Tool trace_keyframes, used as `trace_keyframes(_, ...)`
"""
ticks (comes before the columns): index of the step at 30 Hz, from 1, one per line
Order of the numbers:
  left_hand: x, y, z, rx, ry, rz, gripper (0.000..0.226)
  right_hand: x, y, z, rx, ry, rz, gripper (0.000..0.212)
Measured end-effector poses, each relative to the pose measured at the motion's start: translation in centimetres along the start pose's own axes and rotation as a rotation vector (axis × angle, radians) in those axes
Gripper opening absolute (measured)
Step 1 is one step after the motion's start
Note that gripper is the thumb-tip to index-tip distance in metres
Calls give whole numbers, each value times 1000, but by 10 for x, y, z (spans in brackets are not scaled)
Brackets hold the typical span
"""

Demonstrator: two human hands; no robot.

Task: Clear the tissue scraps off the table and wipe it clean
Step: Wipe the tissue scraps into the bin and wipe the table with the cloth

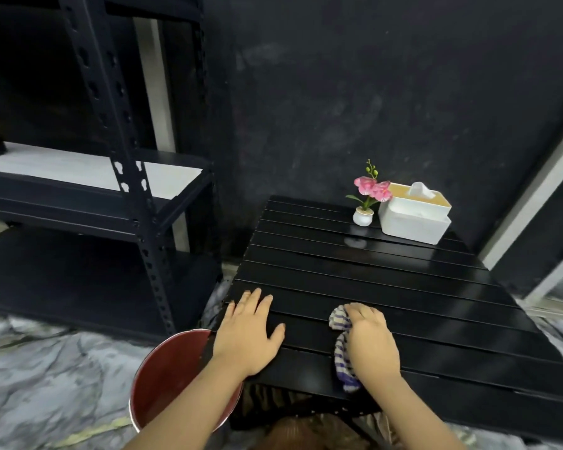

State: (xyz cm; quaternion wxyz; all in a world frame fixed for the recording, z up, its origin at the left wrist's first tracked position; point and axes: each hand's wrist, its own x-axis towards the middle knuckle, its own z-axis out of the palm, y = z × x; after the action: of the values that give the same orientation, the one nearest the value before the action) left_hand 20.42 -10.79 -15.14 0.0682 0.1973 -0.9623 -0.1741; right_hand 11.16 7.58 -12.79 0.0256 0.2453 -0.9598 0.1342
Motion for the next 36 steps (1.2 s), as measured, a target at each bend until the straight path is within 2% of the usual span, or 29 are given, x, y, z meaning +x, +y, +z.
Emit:
trace_keyframes(4,-1,0,4,5,38,1,64,21,-4,5,47,-27,-6,56)
trace_keyframes(8,-3,0,5,15,53,1,64,35,-33,21,63,-4,-36,49)
trace_keyframes(13,-3,1,3,22,43,1,63,31,-58,32,24,-26,-184,48)
trace_keyframes(17,-3,1,2,16,36,1,63,15,-53,29,40,-62,-320,52)
trace_keyframes(20,-3,1,2,12,33,0,63,-3,-38,24,91,-53,-341,50)
trace_keyframes(24,-4,0,1,1,32,-3,63,-14,9,14,117,-9,-273,51)
trace_keyframes(29,-3,1,1,7,31,-3,63,-4,70,-6,52,47,-64,49)
trace_keyframes(33,-1,2,1,1,30,-10,63,21,81,-7,68,26,80,49)
trace_keyframes(36,-1,2,1,-6,35,-9,63,29,66,-2,108,44,47,49)
